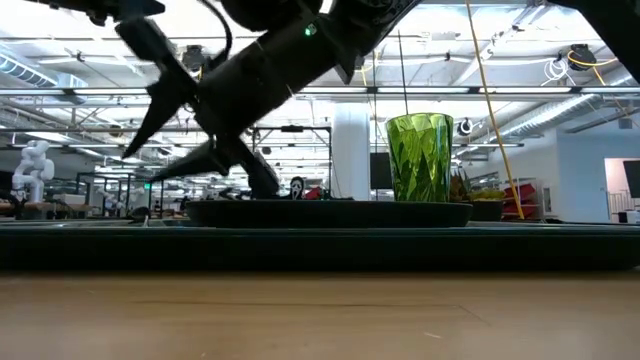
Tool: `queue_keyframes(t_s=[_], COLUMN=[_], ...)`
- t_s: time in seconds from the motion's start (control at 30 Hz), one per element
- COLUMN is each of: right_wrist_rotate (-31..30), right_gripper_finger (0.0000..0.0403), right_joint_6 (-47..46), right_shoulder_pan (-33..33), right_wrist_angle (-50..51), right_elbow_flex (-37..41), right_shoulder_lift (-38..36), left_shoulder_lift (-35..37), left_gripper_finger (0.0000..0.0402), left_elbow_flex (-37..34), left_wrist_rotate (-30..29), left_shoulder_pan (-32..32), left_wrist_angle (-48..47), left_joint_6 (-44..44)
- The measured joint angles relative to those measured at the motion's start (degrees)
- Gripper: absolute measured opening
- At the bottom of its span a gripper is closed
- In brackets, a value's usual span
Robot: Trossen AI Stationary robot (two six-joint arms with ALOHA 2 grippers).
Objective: Pick and place plate/cup/fork/spoon on tray
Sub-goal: Put the blue spoon to the left of the pink fork on the black tray
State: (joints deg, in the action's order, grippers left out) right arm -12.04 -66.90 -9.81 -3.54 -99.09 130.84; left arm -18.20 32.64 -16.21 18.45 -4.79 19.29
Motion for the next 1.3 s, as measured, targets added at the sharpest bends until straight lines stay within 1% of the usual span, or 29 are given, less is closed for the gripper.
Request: queue_keyframes(t_s=[0.13,0.23,0.3,0.33,0.37,0.43,0.57,0.63,0.77,0.97,1.1,1.13,1.17,1.23,1.3], right_wrist_rotate=[-0.26,-0.17,0.03,0.03,0.03,0.09,0.18,0.24,0.23,0.34,0.23,-0.13,-1.19,-4.58,-10.74], right_gripper_finger=[0.0123,0.0123,0.0123,0.0123,0.0123,0.0123,0.0123,0.0123,0.0123,0.0123,0.0123,0.0123,0.0123,0.0123,0.0123], right_joint_6=[10.67,18.11,22.7,24.67,26.49,29.5,32.21,32.19,34.02,37.49,45.15,46.81,48.19,51.26,54.48], right_shoulder_pan=[-0.01,-0.18,-0.65,-0.84,-1.06,-1.68,-2.44,-2.46,-2.42,-2.17,-1.03,-0.74,-0.56,-0.54,-0.9], right_wrist_angle=[-6.72,-10.66,-10.69,-11.65,-12.88,-14.83,-17.8,-17.83,-21.46,-34.41,-39.32,-38.99,-36.5,-28.74,-18.2], right_elbow_flex=[-0.02,-0.07,-0.07,-0.09,-0.17,-0.13,-0.07,-0.07,-0.06,-0.06,-0.07,-0.05,-0.04,0.04,0.04], right_shoulder_lift=[-1.41,-3.36,-5.11,-5.36,-5.4,-5.5,-5.13,-5.13,-4.95,-4.97,-5.01,-5.29,-6.2,-8.83,-12.96], left_shoulder_lift=[0.0,0.0,-0.02,-0.02,-0.02,-0.09,-0.99,-1.52,-1.79,-1.79,-1.79,-1.78,-1.77,-1.79,-1.79], left_gripper_finger=[0.0021,0.0021,0.0021,0.0021,0.0021,0.0021,0.0021,0.0021,0.0021,0.0021,0.0021,0.0021,0.0021,0.0021,0.0021], left_elbow_flex=[0.0,0.0,0.0,0.0,0.0,0.0,-0.02,-0.09,-0.07,-0.07,-0.07,-0.07,-0.07,-0.07,-0.07], left_wrist_rotate=[5.29,13.88,19.76,21.85,22.64,22.42,16.91,15.6,15.76,16.22,16.22,16.22,16.22,16.22,16.22], left_shoulder_pan=[-0.26,-0.86,-1.28,-1.46,-1.71,-1.81,-1.78,-1.76,-1.76,-1.76,-1.76,-1.76,-1.76,-1.78,-1.76], left_wrist_angle=[1.22,2.78,3.72,4.12,4.28,3.67,-0.04,-0.89,-1.97,-3.12,-2.83,-2.75,-2.75,-2.92,-3.02], left_joint_6=[-3.34,-6.38,-7.98,-8.9,-9.8,-10.47,-10.42,-10.27,-10.88,-10.84,-10.41,-10.41,-10.41,-10.38,-9.9])
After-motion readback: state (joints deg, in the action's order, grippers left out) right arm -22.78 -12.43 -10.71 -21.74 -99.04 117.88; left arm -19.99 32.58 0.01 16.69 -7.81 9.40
